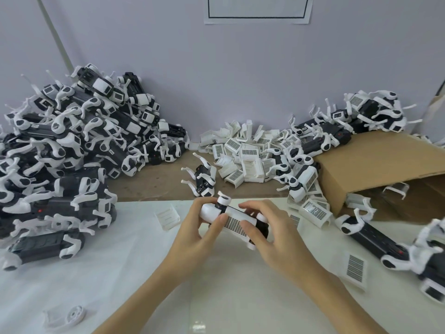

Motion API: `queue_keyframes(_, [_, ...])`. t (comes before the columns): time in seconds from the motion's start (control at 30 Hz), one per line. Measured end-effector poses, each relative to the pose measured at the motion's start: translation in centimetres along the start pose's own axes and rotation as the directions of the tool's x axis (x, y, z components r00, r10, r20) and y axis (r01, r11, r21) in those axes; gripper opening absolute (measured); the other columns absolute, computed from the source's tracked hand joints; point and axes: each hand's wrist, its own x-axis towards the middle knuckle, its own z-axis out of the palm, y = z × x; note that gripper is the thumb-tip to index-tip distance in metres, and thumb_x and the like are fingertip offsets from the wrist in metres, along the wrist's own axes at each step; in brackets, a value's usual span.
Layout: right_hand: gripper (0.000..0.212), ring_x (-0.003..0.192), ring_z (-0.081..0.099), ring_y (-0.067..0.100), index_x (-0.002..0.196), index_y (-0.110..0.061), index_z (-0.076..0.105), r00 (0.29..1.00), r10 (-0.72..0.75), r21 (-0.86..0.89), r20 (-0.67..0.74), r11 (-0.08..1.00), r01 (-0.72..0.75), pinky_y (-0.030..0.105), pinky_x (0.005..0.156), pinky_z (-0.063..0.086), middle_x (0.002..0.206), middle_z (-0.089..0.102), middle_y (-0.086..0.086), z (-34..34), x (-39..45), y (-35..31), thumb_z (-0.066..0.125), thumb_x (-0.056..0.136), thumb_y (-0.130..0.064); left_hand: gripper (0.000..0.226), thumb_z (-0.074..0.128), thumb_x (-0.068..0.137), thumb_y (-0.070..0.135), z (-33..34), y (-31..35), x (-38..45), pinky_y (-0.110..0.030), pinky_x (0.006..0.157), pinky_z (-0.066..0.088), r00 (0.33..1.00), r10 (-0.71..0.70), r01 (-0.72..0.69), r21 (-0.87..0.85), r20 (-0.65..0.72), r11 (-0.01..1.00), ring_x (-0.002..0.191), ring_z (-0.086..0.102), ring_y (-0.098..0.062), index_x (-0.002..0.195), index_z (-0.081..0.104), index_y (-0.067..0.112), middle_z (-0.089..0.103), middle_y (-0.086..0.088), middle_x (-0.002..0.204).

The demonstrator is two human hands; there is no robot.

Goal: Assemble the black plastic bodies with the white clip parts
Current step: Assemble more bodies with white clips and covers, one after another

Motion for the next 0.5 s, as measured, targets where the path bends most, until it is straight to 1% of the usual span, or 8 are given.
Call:
queue_keyframes(0.1, [0.025, 0.071, 0.073, 0.021, 0.123, -0.025, 0.065, 0.999, 0.035, 0.133, 0.023, 0.990, -0.038, 0.013, 0.070, 0.055, 0.087, 0.067, -0.007, 0.2, 0.0, -0.2, 0.068, 0.098, -0.028, 0.022, 0.066, 0.099, 0.042, 0.2, 0.0, -0.1, -0.017, 0.081, 0.049, 1.000, 0.000, -0.001, -0.034, -0.020, 0.999, 0.097, 0.063, -0.020, 0.120, 0.063, 0.035, 0.069, 0.001, 0.103])
queue_keyframes(0.17, [0.026, 0.066, 0.071, 0.019, 0.125, -0.026, 0.062, 0.999, 0.042, 0.160, 0.013, 0.986, -0.043, 0.008, 0.074, 0.052, 0.083, 0.064, -0.005, 0.2, 0.1, -0.3, 0.068, 0.100, -0.021, 0.016, 0.067, 0.098, 0.041, 0.3, 0.3, 0.0, -0.019, 0.082, 0.049, 0.999, 0.024, -0.025, -0.022, -0.044, 0.999, 0.095, 0.062, -0.022, 0.113, 0.063, 0.036, 0.068, -0.001, 0.100])
queue_keyframes(0.23, [0.026, 0.068, 0.069, 0.017, 0.126, -0.029, 0.059, 0.999, 0.043, 0.163, 0.017, 0.986, -0.046, 0.011, 0.076, 0.052, 0.082, 0.064, -0.002, -0.2, 0.2, -0.5, 0.067, 0.101, -0.024, 0.015, 0.067, 0.097, 0.047, 0.3, 0.8, 0.1, -0.025, 0.086, 0.051, 0.998, 0.037, -0.035, 0.041, -0.055, 0.999, 0.094, 0.062, -0.020, 0.108, 0.062, 0.039, 0.066, 0.000, 0.096])
queue_keyframes(0.3, [0.023, 0.067, 0.061, 0.017, 0.124, -0.029, 0.058, 0.996, 0.085, 0.238, 0.031, 0.967, -0.090, 0.017, 0.068, 0.047, 0.078, 0.064, 0.008, -0.8, 0.4, -0.7, 0.064, 0.102, -0.034, 0.025, 0.063, 0.095, 0.060, 0.3, 1.0, 0.0, -0.029, 0.096, 0.048, 0.996, 0.055, -0.042, 0.184, -0.064, 0.982, 0.108, 0.060, -0.016, 0.114, 0.059, 0.043, 0.066, 0.009, 0.103])
queue_keyframes(0.37, [0.024, 0.069, 0.052, 0.024, 0.117, -0.028, 0.062, 0.979, 0.187, 0.384, 0.077, 0.901, -0.203, 0.029, 0.065, 0.040, 0.082, 0.056, 0.031, -1.1, 0.4, -1.0, 0.060, 0.099, -0.044, 0.043, 0.061, 0.090, 0.066, 0.1, 1.4, -0.2, -0.017, 0.101, 0.040, 0.995, 0.094, -0.081, 0.269, -0.035, 0.960, 0.126, 0.051, -0.010, 0.129, 0.052, 0.049, 0.061, 0.021, 0.125])
queue_keyframes(0.4, [0.025, 0.072, 0.054, 0.026, 0.113, -0.027, 0.065, 0.966, 0.234, 0.434, 0.113, 0.863, -0.260, 0.030, 0.066, 0.040, 0.085, 0.056, 0.036, -1.2, 0.4, -1.1, 0.061, 0.098, -0.046, 0.051, 0.063, 0.088, 0.065, 0.0, 1.5, -0.3, -0.013, 0.101, 0.038, 0.996, 0.084, -0.083, 0.232, 0.004, 0.969, 0.129, 0.050, -0.008, 0.134, 0.051, 0.049, 0.059, 0.022, 0.131])
queue_keyframes(0.43, [0.024, 0.075, 0.059, 0.028, 0.110, -0.028, 0.067, 0.953, 0.264, 0.466, 0.148, 0.831, -0.303, 0.031, 0.067, 0.043, 0.089, 0.061, 0.035, -1.1, 0.4, -1.2, 0.064, 0.099, -0.048, 0.052, 0.068, 0.086, 0.062, -0.1, 1.7, -0.3, -0.014, 0.099, 0.042, 0.997, 0.061, -0.068, 0.150, 0.052, 0.986, 0.125, 0.056, -0.006, 0.134, 0.053, 0.047, 0.062, 0.019, 0.129])
queue_keyframes(0.5, [0.025, 0.082, 0.070, 0.029, 0.111, -0.029, 0.068, 0.939, 0.277, 0.510, 0.204, 0.789, -0.344, 0.035, 0.076, 0.053, 0.095, 0.073, 0.018, -0.9, 0.3, -1.1, 0.059, 0.098, -0.049, 0.040, 0.078, 0.084, 0.051, 0.1, 1.7, -0.1, -0.016, 0.083, 0.049, 0.996, 0.037, -0.036, -0.022, 0.084, 0.999, 0.097, 0.067, -0.006, 0.115, 0.064, 0.032, 0.070, 0.013, 0.104])
